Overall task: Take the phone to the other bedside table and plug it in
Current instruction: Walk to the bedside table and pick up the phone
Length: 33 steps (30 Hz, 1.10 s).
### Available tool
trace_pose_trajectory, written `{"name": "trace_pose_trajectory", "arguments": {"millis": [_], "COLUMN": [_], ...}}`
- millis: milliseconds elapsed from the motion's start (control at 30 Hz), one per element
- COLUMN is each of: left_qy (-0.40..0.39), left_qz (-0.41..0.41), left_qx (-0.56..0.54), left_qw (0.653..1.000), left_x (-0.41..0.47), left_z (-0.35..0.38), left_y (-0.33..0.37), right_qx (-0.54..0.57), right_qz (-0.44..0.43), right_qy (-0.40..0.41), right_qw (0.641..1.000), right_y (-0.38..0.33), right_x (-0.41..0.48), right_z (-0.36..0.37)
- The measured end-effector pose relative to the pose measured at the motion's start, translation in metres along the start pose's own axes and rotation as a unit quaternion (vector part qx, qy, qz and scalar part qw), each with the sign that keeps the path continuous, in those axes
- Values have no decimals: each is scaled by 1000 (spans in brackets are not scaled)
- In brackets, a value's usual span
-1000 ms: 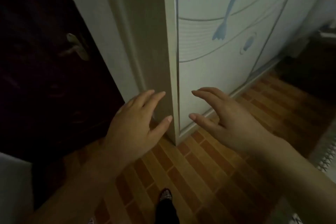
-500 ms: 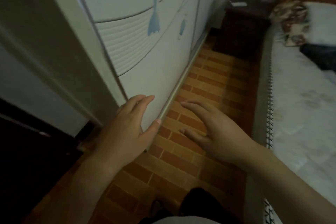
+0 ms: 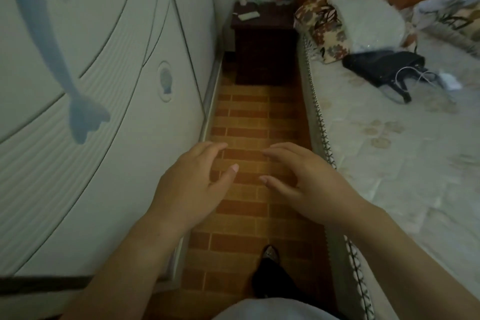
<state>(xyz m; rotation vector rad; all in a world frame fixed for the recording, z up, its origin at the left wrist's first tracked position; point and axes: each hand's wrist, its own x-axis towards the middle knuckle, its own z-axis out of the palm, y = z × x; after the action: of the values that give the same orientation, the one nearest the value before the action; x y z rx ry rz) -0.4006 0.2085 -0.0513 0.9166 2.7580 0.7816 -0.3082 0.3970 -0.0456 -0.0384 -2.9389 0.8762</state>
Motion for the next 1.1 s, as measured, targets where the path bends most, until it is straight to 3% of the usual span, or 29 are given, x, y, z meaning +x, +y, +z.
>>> {"name": "trace_pose_trajectory", "arguments": {"millis": [333,567,867,1100], "left_qy": [3,-17,-8,-74], "left_qz": [40,19,-10,-2], "left_qx": [-15,-23,-38,-13], "left_qw": [999,999,999,997], "left_x": [174,268,460,583], "left_z": [12,26,13,5], "left_y": [38,9,-56,-81], "right_qx": [5,27,17,25], "right_qz": [10,9,4,47], "right_qy": [37,22,2,-5], "right_qw": [999,999,1000,999], "right_y": [100,147,202,250], "right_x": [113,208,404,505], "right_z": [-73,-75,-87,-103]}}
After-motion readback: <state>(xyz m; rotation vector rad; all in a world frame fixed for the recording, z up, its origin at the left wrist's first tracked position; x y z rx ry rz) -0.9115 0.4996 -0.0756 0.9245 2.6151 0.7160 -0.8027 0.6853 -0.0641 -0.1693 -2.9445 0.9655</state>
